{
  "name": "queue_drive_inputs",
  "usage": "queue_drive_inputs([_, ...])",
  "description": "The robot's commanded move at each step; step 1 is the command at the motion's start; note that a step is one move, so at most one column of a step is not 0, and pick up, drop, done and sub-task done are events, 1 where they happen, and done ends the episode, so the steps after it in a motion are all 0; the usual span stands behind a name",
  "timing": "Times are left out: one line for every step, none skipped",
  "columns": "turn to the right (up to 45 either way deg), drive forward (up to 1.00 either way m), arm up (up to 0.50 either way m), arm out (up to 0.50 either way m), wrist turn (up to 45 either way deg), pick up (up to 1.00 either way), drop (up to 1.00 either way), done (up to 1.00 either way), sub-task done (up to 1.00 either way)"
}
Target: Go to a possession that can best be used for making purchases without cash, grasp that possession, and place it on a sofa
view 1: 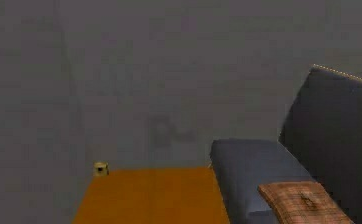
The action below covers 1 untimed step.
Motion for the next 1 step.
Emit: queue_drive_inputs([-3.0, 0.0, 0.0, 0.0, 0.0, 0.0, 0.0, 0.0, 0.0])
